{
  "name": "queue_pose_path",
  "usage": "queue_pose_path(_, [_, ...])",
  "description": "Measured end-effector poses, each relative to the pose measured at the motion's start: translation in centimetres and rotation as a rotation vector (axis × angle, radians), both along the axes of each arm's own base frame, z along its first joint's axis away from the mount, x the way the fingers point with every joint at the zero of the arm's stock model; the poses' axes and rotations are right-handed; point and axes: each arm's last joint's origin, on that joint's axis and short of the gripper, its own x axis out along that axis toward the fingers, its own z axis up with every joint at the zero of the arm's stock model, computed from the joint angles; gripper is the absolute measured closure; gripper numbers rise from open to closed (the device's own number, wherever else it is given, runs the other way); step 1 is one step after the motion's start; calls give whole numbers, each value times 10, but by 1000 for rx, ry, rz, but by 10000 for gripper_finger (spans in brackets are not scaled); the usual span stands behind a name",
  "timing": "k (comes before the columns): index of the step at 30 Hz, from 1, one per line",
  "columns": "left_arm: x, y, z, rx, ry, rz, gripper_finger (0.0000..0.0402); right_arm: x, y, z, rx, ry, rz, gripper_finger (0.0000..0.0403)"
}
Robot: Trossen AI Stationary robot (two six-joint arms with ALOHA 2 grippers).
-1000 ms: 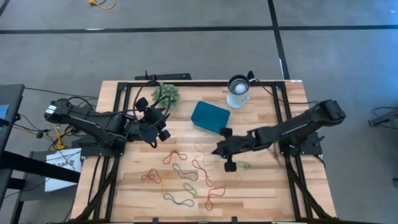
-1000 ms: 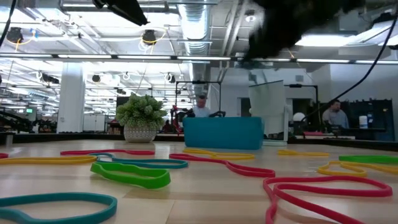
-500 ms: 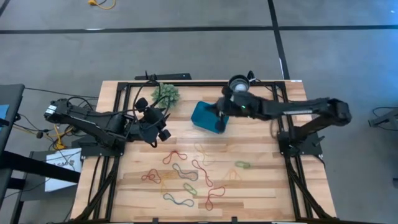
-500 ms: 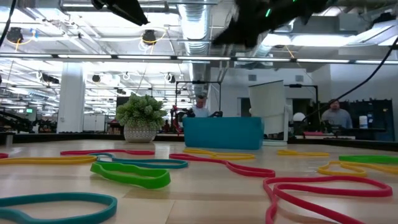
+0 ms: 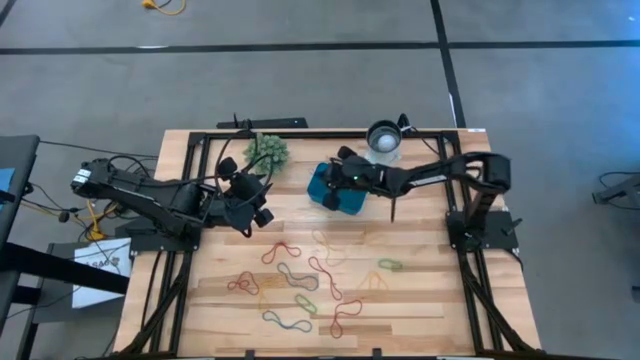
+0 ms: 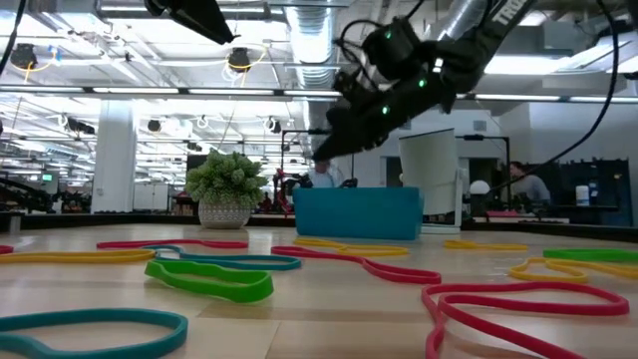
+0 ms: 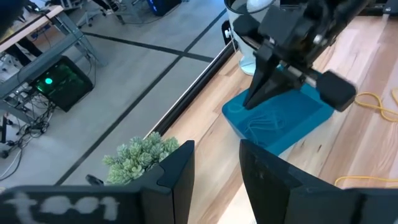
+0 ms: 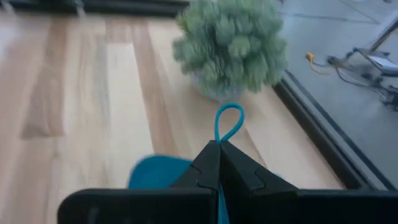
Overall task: Pick and place items into bin
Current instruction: Put the blue rubber band into the blue bin, then put the red rubber band into the blue bin
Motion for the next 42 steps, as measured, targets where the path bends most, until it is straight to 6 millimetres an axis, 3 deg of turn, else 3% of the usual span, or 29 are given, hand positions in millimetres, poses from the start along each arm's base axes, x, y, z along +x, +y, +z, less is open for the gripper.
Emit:
queue_pose_path(8, [0,0,0,-11,-11,7,283,1,-6,-9,-5,19,-30,395])
queue_pose_path(21, [0,0,0,-34,-31,25,283,-1,-3,-11,5,59,-26,286])
queue_pose_path(28, [-10,0,-10,-140,62,32,283,-5,16,13,-10,28,30,275])
queue_pose_path(32, [-29,3,-18,-111,154,148,283,-22,34,39,-7,90,78,282])
queue_pose_path(36, [-46,-2,-26,-117,202,211,283,-55,59,65,65,201,123,290])
queue_pose_path(40, [-46,-19,-57,-152,192,122,283,-90,81,86,266,253,138,298])
queue_pose_path(42, [-46,-27,-77,-179,183,64,283,-106,92,96,278,267,170,301])
